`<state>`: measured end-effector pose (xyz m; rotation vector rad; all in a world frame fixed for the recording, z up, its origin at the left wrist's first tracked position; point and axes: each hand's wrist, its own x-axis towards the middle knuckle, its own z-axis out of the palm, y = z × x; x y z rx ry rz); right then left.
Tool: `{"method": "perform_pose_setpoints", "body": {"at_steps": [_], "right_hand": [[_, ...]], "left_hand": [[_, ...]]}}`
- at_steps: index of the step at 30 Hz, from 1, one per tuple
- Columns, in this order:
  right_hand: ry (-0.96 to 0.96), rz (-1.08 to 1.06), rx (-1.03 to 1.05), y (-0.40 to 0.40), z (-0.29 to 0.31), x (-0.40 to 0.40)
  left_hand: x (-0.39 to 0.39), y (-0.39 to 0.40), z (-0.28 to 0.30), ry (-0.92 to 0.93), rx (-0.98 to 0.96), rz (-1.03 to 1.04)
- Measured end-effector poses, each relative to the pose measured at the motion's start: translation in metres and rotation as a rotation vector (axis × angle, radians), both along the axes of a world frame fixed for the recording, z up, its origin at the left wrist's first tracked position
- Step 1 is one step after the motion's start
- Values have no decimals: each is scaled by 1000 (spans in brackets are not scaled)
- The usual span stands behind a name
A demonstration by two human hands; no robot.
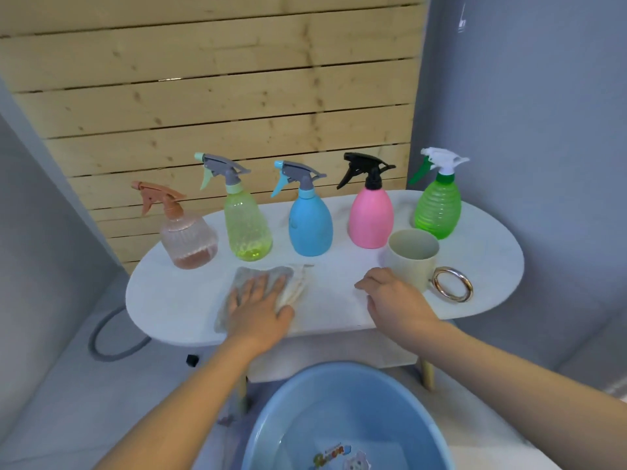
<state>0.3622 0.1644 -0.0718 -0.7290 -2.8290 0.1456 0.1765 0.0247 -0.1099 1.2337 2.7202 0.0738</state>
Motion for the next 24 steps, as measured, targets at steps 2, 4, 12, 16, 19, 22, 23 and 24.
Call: {"method": "perform_pose_setpoints", "body": {"at_steps": [2, 4, 12, 16, 19, 22, 23, 24], "right_hand": [[170, -12, 148, 5, 5, 10], [277, -96, 248, 15, 7, 26], [16, -553, 138, 57, 13, 66], [117, -510, -113, 66, 6, 71], [221, -491, -261, 70, 1, 68], [281, -491, -267, 71, 6, 67], [305, -482, -271, 73, 10, 68], [325, -478, -266, 73, 14, 67]], "left_hand": [[-4, -4, 0, -7, 7, 102], [3, 5, 1, -43, 17, 137], [42, 58, 1, -69, 16, 108], [73, 91, 3, -55, 10, 5], [78, 102, 13, -4, 68, -136], [69, 100, 9, 32, 77, -136], [70, 100, 4, 31, 69, -122], [71, 102, 2, 17, 62, -111]]}}
